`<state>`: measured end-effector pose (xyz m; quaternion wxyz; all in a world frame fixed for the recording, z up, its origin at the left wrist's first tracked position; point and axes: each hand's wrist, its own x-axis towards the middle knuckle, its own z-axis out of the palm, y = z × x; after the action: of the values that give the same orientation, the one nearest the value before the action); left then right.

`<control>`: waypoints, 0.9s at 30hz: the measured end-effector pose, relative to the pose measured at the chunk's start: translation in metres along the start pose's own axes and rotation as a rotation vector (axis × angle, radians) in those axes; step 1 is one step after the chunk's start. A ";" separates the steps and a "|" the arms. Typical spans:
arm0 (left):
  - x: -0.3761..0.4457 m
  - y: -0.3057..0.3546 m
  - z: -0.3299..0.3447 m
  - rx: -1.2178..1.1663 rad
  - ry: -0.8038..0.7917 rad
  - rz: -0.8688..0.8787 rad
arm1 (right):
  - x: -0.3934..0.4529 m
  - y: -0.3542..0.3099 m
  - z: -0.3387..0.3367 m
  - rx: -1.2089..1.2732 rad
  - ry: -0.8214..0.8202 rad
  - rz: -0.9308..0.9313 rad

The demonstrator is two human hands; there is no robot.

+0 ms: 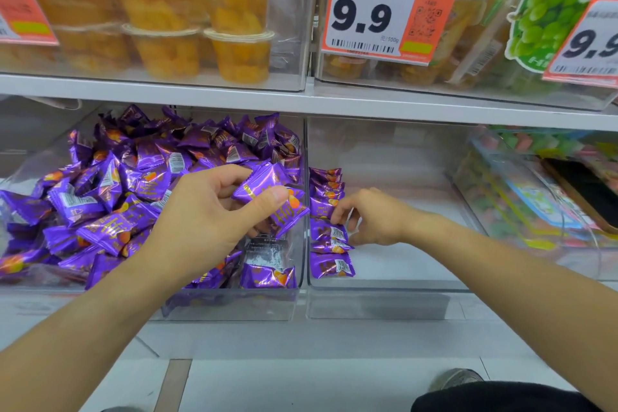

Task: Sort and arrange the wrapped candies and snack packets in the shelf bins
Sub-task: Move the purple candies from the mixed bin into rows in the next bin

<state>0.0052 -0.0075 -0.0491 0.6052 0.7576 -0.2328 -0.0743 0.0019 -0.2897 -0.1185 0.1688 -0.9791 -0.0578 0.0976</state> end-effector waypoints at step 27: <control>0.003 -0.004 -0.001 0.014 0.008 0.001 | -0.002 0.012 0.007 0.306 0.251 0.174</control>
<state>0.0094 -0.0074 -0.0525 0.6008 0.7620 -0.2315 -0.0693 -0.0008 -0.2992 -0.1283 0.3124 -0.9478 0.0637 -0.0031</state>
